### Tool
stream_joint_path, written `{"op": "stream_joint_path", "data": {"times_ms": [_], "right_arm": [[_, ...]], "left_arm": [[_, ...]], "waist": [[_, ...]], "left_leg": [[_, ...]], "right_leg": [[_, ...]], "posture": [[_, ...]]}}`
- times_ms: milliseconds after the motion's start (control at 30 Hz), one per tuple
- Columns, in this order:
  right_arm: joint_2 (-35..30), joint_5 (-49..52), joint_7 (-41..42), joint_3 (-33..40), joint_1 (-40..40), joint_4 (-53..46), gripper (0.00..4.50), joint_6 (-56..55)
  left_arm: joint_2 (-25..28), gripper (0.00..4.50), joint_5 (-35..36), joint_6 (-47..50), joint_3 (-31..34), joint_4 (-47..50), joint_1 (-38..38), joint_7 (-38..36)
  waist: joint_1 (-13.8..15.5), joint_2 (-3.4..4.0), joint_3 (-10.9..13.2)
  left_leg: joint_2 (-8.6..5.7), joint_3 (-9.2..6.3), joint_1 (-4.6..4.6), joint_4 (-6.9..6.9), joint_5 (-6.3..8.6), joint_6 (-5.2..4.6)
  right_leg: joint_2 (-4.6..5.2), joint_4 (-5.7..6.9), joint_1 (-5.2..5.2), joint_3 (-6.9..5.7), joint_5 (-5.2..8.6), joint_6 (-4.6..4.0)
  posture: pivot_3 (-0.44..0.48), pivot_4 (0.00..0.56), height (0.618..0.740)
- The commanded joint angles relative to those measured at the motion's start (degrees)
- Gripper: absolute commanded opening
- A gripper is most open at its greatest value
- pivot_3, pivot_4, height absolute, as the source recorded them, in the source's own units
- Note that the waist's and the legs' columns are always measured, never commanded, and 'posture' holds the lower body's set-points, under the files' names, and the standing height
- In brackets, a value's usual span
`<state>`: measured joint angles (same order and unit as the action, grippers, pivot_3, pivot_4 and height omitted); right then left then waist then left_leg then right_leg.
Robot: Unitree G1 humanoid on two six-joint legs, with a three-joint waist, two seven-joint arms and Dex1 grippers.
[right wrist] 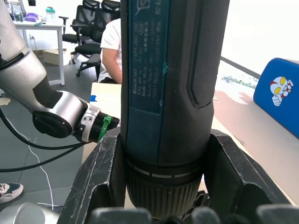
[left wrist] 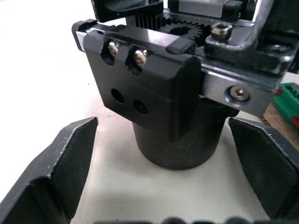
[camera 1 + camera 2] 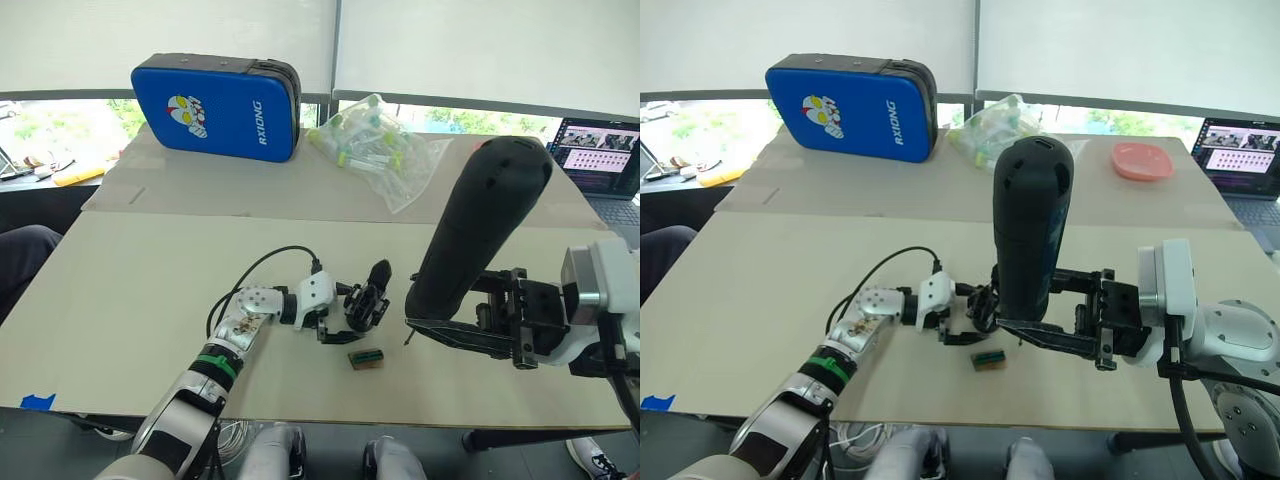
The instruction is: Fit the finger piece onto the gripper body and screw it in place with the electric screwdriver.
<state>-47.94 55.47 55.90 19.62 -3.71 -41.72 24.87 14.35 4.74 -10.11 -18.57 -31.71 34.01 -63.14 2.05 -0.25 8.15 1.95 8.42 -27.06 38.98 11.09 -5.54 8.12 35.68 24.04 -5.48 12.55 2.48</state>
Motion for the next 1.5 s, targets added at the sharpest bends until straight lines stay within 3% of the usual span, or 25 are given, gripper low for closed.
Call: {"op": "stream_joint_path", "data": {"times_ms": [33,600,1500], "right_arm": [[-0.4,1.9,-0.4,2.6,-0.5,-1.4,1.91,-1.0],[-0.3,1.9,-0.5,1.5,-1.7,-1.0,1.91,-0.7],[0.0,1.0,-1.2,1.7,-1.3,-1.4,1.91,-1.2]], "left_arm": [[1.7,4.47,0.0,1.1,1.2,1.4,-3.4,0.4],[-1.0,4.47,-1.2,9.0,-1.9,14.9,-10.7,5.5],[-4.5,4.47,-2.6,13.2,-3.4,14.2,-7.3,8.6]], "waist": [[-0.2,0.00,0.0],[0.0,0.00,0.0],[0.7,0.00,0.0]], "left_leg": [[0.00,0.00,0.00,-0.01,0.00,0.00],[-0.09,-0.01,-0.01,-0.05,0.06,-0.10],[-0.25,-0.01,-0.08,0.01,0.10,-0.20]], "right_leg": [[0.00,0.00,0.01,0.00,0.00,0.01],[0.15,0.00,0.00,-0.01,0.07,0.13],[0.28,-0.05,-0.02,-0.01,0.07,0.16]], "posture": [[0.000,0.150,0.740],[0.000,0.150,0.740],[0.000,0.150,0.740]]}}
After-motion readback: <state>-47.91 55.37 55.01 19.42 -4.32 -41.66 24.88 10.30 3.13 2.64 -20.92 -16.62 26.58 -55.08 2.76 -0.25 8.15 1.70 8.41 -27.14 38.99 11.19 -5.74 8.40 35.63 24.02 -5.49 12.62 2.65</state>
